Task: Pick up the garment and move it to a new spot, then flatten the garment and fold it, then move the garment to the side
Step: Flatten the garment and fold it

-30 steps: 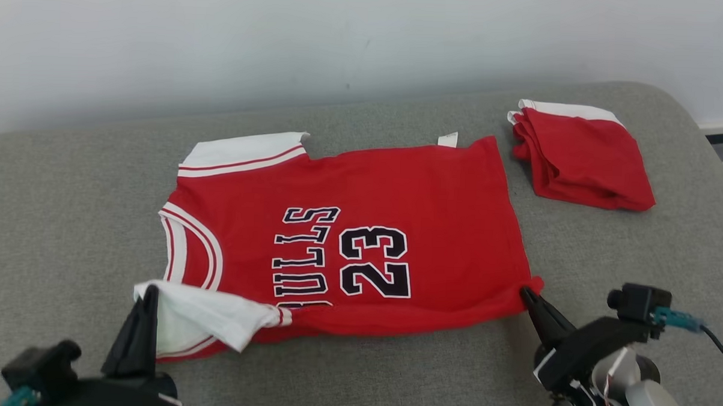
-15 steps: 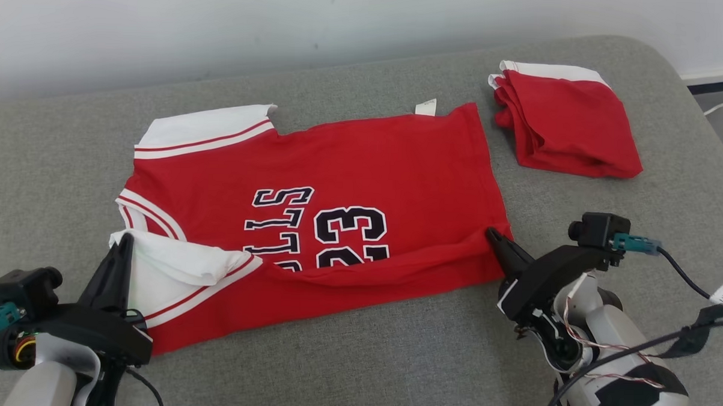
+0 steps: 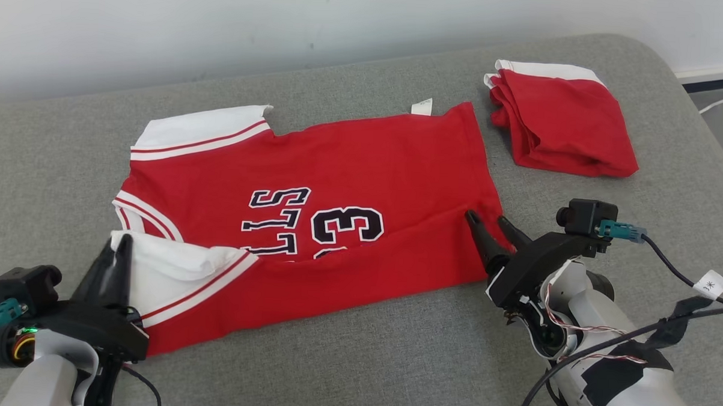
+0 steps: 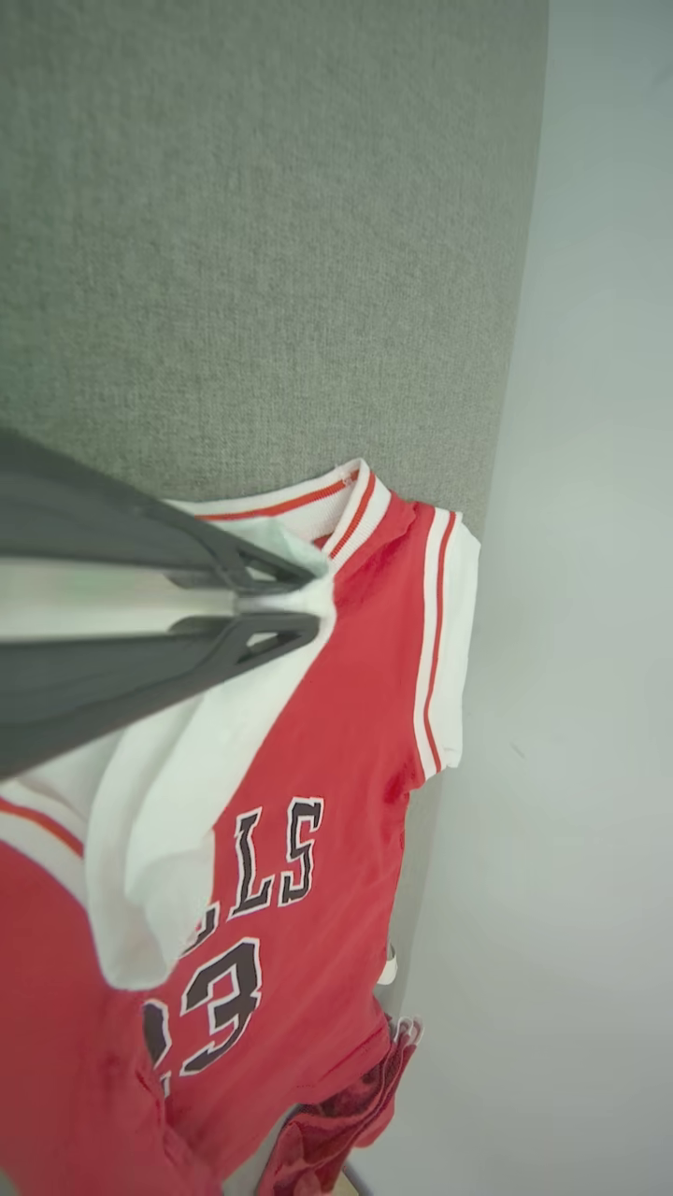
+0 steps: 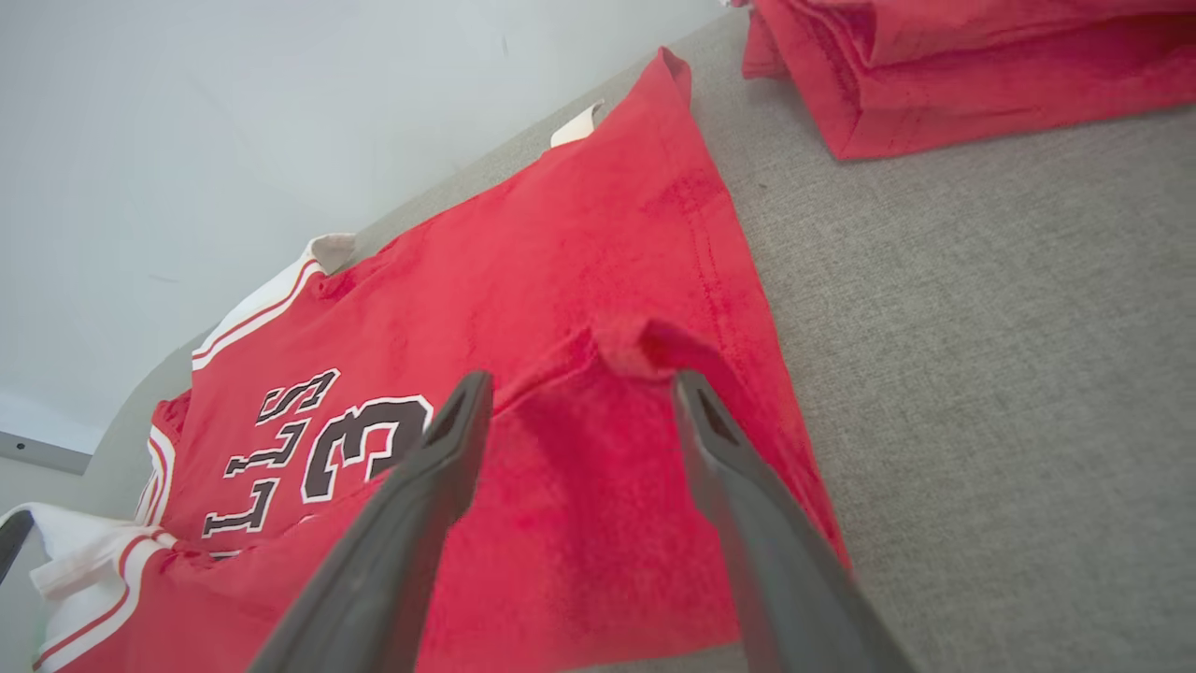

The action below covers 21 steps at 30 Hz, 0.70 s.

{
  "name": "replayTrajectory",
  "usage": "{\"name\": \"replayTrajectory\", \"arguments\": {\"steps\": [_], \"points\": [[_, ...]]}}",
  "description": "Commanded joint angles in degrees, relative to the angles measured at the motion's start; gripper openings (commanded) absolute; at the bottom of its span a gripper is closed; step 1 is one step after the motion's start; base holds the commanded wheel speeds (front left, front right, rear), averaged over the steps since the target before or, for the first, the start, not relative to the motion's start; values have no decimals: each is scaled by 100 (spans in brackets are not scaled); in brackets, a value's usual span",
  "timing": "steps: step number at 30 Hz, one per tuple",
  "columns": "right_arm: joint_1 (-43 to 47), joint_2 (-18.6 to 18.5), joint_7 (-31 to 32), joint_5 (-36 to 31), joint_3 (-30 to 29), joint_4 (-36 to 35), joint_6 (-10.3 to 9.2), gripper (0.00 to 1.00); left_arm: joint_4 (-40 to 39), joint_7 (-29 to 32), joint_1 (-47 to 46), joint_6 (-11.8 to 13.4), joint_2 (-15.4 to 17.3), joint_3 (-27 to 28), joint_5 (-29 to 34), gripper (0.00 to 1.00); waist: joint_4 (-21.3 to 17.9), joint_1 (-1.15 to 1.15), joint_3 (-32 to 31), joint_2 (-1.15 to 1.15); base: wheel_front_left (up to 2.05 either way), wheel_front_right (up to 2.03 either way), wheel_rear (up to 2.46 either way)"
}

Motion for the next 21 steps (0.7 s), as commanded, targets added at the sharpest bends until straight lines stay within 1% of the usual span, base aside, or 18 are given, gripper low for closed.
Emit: {"name": "replayTrajectory", "arguments": {"steps": [1,3,8,13,16,21], "points": [[-48,-51,-96,48,74,28,2,100,58,-105,-21,-7,8,22,34,100,11,-1,-24,-1,0,0,0],[-40,-130,-267,23,159,36,2,100,62,-178,65,-8,1,14,80,100,27,-1,-60,-1,0,0,0],[133,-327,-687,-16,333,-48,2,100,-275,-308,407,141,-61,117,201,100,87,-1,-153,-1,0,0,0],[407,-536,-1024,-116,441,-187,2,100,-1002,-347,998,360,-202,297,350,100,154,-1,-221,-1,0,0,0],[596,-600,-1169,-143,424,-286,2,100,-1491,-344,1419,482,-271,378,505,100,179,-1,-228,-1,0,0,0],[877,-675,-1322,-259,315,-374,2,100,-1934,-343,1941,637,-391,453,688,100,228,-1,-220,-1,0,0,0]]}}
